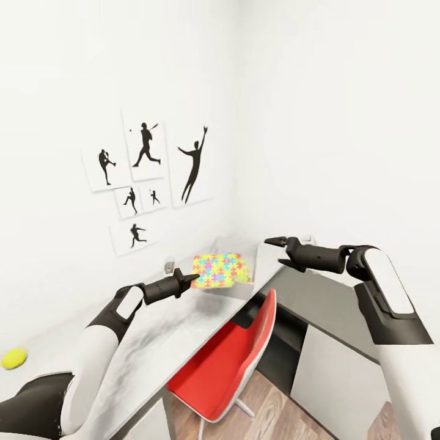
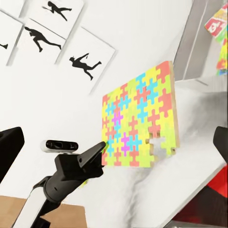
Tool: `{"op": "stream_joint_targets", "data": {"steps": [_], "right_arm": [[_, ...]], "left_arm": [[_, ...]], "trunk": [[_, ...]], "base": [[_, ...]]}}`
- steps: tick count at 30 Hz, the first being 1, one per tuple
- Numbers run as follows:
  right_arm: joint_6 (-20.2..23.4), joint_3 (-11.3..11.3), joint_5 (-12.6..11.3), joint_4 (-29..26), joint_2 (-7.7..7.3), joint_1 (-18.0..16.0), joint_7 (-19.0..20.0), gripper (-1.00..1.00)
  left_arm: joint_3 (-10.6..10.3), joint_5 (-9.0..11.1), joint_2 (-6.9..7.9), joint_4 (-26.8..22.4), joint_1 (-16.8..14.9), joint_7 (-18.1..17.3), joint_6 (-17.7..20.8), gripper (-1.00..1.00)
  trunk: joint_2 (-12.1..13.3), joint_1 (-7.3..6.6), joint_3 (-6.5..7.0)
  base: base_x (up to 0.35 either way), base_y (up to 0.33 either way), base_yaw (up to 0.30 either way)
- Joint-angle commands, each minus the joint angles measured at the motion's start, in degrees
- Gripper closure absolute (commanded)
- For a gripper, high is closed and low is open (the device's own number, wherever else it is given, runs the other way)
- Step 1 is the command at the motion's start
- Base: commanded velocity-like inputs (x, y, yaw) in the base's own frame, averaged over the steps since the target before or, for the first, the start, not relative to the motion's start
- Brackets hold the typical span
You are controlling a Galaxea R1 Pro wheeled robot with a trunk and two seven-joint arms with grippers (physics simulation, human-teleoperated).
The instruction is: Put all the toys in the child's room - the three board games (two on the bed and one on the table), the two jigsaw puzzles on the table, and the tennis ball on the table - inside the toy box on the table in the child's room.
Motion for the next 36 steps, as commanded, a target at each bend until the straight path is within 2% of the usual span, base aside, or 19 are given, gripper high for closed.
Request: {"op": "stream_joint_targets", "data": {"steps": [1,6,10,15,21,29,36], "right_arm": [[0.0,0.1,-0.3,-0.1,0.01,0.0,-0.6,-1.00],[-0.1,0.1,1.3,-0.2,0.28,0.0,-0.7,-1.00],[-0.1,0.1,1.5,-0.1,0.33,0.0,-0.6,-1.00],[0.0,0.1,1.5,-0.1,0.33,0.0,-0.6,-1.00],[0.0,0.2,1.5,-0.1,0.33,0.0,-0.6,-1.00],[0.0,0.2,1.5,-0.1,0.32,0.0,-0.5,-1.00],[0.1,0.2,1.5,-0.2,0.31,0.0,-0.4,-1.00]], "left_arm": [[0.2,0.1,-0.01,0.0,0.0,-0.1,0.3,1.00],[0.4,0.1,0.03,0.1,0.0,1.2,0.4,1.00],[0.7,0.2,-0.01,0.1,0.0,4.3,0.3,1.00],[0.8,0.4,-0.20,0.1,0.0,5.1,0.2,1.00],[0.8,0.3,-0.40,0.0,0.0,5.3,0.1,1.00],[0.8,0.3,-1.07,-0.1,0.0,7.8,0.1,1.00],[0.7,0.4,-1.19,-0.1,0.0,8.2,0.1,1.00]], "trunk": [[0.0,0.05,0.02],[0.0,0.05,0.13],[0.0,0.05,0.14],[0.0,0.05,0.14],[0.0,0.05,0.14],[0.0,0.05,0.14],[0.0,0.05,0.14]], "base": [[0.325,-0.011,-0.264],[0.330,-0.003,-0.127],[0.332,-0.005,0.039],[0.265,-0.097,0.161],[0.093,-0.062,0.175],[0.163,-0.118,0.016],[0.014,-0.010,0.001]]}}
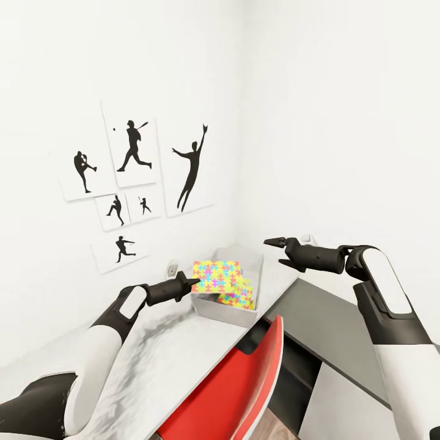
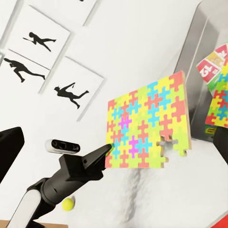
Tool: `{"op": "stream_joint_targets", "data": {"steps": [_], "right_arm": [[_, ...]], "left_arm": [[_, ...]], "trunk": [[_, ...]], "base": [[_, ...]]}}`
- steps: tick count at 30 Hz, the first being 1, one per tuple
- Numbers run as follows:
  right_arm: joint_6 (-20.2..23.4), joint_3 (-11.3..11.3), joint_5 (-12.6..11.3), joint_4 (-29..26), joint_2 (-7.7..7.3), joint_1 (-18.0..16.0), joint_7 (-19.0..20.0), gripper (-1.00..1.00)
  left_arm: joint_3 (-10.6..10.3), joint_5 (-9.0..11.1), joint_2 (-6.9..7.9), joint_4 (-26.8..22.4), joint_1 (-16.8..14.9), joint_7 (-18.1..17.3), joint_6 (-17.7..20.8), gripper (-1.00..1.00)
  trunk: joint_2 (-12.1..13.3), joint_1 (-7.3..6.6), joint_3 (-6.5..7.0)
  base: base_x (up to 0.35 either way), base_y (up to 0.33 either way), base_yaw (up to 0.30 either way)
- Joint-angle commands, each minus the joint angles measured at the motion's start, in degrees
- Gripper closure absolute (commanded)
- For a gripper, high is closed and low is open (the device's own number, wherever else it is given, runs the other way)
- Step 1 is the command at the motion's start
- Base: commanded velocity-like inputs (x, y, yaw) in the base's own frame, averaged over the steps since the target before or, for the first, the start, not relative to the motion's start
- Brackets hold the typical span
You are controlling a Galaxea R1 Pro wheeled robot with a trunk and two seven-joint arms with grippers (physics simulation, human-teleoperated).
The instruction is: Put all the toys in the child's room - the three board games (two on the bed and one on the table), the two jigsaw puzzles on the table, and the tennis ball on the table - inside the toy box on the table in the child's room.
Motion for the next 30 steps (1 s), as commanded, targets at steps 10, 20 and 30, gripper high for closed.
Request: {"op": "stream_joint_targets", "data": {"steps": [10,20,30], "right_arm": [[0.0,0.1,-0.6,0.0,-0.01,0.0,-0.6,-1.00],[0.0,0.1,-0.6,0.0,-0.01,0.0,-0.6,-1.00],[0.0,0.1,-0.6,0.0,-0.01,0.0,-0.6,-1.00]], "left_arm": [[0.4,-0.3,-0.31,0.0,0.0,-0.1,0.3,1.00],[0.3,-0.3,-0.42,0.0,0.0,-0.1,0.4,1.00],[0.3,-0.3,-0.42,0.0,0.0,-0.1,0.4,1.00]], "trunk": [[0.0,0.02,-0.03],[0.0,0.02,-0.03],[0.0,0.02,-0.03]], "base": [[0.092,-0.088,0.000],[0.066,-0.168,0.000],[0.016,-0.136,0.000]]}}
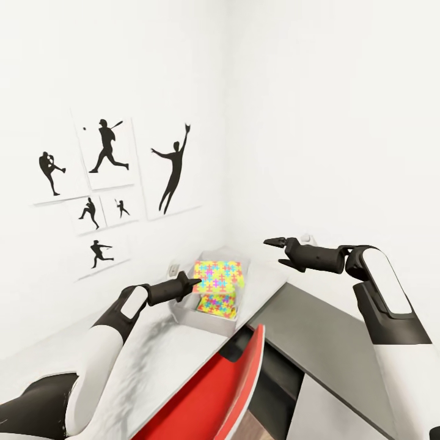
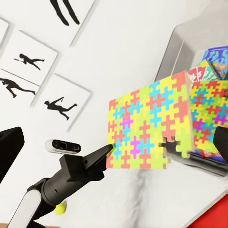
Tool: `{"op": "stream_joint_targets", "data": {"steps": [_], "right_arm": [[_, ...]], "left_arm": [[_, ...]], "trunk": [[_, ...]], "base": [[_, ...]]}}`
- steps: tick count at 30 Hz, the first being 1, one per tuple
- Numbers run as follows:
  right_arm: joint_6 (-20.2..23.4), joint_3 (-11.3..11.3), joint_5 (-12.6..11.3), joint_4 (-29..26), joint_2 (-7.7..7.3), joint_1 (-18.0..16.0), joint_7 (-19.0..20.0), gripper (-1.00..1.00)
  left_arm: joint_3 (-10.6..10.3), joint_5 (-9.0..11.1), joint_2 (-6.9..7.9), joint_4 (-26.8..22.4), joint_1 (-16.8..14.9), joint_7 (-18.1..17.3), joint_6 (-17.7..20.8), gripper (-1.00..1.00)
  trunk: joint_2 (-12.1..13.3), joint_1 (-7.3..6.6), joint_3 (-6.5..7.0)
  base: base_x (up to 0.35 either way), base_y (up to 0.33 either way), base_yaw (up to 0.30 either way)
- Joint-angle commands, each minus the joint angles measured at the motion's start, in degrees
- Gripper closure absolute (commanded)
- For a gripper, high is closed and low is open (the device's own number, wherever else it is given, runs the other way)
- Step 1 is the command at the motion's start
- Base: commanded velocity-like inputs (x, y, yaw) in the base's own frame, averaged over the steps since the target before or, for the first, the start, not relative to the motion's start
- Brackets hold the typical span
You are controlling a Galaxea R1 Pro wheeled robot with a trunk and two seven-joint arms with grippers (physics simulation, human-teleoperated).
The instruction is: Put all the toys in the child's room - the three board games (two on the bed and one on the table), the two jigsaw puzzles on the table, and the tennis ball on the table - inside the toy box on the table in the child's room.
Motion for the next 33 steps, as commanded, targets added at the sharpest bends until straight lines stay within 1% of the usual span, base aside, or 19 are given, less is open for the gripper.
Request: {"op": "stream_joint_targets", "data": {"steps": [1,6,11,19,27,33], "right_arm": [[0.0,0.1,-0.6,0.0,-0.04,0.0,-0.6,-1.00],[0.0,0.1,-0.6,0.0,-0.04,0.0,-0.6,-1.00],[0.0,0.1,-0.6,-0.1,-0.04,0.0,-0.6,-1.00],[0.0,0.1,-0.6,-0.1,-0.04,0.0,-0.6,-1.00],[0.0,0.1,-0.6,-0.1,-0.04,0.0,-0.6,-1.00],[0.0,0.1,-0.6,0.0,-0.04,0.0,-0.6,-1.00]], "left_arm": [[0.4,-0.2,-0.07,0.0,0.0,-0.1,0.3,1.00],[0.4,-0.1,-0.08,0.0,0.0,-0.1,0.3,1.00],[0.4,-0.1,-0.07,0.0,0.0,-0.1,0.3,1.00],[0.4,-0.1,-0.07,0.0,0.0,-0.1,0.3,1.00],[0.4,-0.1,-0.07,0.0,0.0,-0.1,0.3,1.00],[0.4,-0.1,-0.07,0.0,0.0,-0.1,0.3,1.00]], "trunk": [[0.0,0.03,-0.03],[0.0,0.03,-0.03],[0.0,0.03,-0.03],[0.0,0.03,-0.03],[0.0,0.03,-0.03],[0.0,0.03,-0.03]], "base": [[0.107,-0.023,0.000],[0.154,-0.056,0.000],[0.039,-0.021,0.000],[0.101,-0.135,0.000],[0.132,-0.020,0.000],[0.027,-0.001,0.000]]}}
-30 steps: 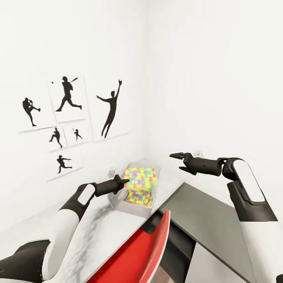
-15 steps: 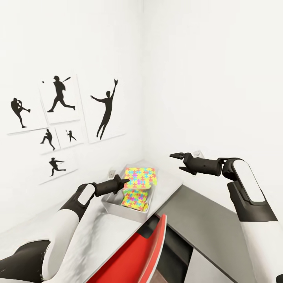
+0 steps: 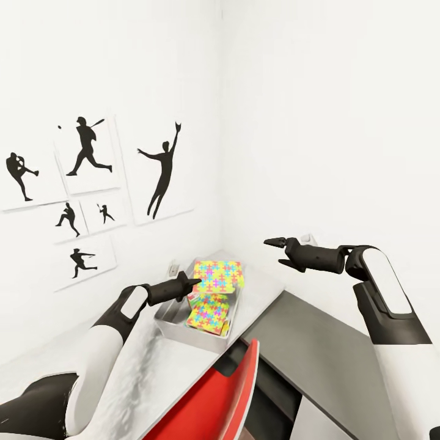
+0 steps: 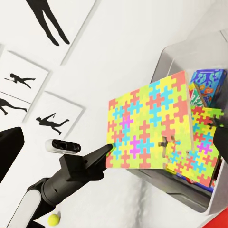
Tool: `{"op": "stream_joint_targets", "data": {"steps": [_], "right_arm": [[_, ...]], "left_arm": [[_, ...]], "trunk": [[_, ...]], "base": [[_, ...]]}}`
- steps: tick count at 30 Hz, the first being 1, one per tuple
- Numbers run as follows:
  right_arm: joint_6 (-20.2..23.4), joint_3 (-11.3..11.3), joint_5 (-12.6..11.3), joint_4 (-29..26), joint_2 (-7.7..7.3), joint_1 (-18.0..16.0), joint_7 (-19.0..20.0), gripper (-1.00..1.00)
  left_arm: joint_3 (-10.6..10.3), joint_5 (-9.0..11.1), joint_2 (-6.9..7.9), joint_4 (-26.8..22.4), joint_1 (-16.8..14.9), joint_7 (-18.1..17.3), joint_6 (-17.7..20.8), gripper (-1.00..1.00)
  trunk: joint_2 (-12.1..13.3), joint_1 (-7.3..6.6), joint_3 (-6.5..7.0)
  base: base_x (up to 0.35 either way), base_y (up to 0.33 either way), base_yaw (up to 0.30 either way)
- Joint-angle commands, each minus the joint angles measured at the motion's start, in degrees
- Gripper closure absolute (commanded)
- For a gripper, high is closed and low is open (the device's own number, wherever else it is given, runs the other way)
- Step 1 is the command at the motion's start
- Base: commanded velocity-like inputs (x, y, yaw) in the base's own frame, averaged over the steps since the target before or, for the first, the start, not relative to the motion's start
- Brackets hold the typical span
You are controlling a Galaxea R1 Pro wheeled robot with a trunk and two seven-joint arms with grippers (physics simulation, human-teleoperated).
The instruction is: Put all the toys in the child's room - the three board games (two on the bed and one on the table), the two jigsaw puzzles on the table, and the tennis ball on the table - inside the toy box on the table in the child's room.
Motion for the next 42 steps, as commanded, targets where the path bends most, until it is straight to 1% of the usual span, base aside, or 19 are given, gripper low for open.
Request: {"op": "stream_joint_targets", "data": {"steps": [1,8,16,34,42], "right_arm": [[0.0,0.1,-0.6,0.0,-0.04,0.0,-0.6,-1.00],[0.0,0.1,-0.6,-0.1,-0.04,0.0,-0.6,-1.00],[0.0,0.1,-0.6,-0.1,-0.03,0.0,-0.6,-1.00],[0.0,0.1,-0.6,-0.3,-0.04,0.0,-0.6,-1.00],[-0.1,0.4,-0.6,-0.4,-0.08,0.0,-0.8,-1.00]], "left_arm": [[0.4,-0.2,-0.06,0.0,0.0,-0.1,0.3,1.00],[0.4,-0.2,-0.06,0.0,0.0,-0.1,0.3,1.00],[0.4,-0.2,-0.06,0.0,0.0,-0.1,0.4,1.00],[0.4,-0.2,-0.06,0.0,0.0,-0.1,0.4,1.00],[0.4,-0.2,-0.06,0.0,0.0,-0.1,0.4,1.00]], "trunk": [[0.0,0.02,-0.03],[0.0,0.02,-0.03],[0.0,0.02,-0.03],[0.0,0.02,-0.03],[0.0,0.02,-0.03]], "base": [[0.005,0.000,0.000],[0.013,-0.002,0.000],[0.126,-0.017,0.000],[0.004,0.000,0.000],[0.000,0.000,0.000]]}}
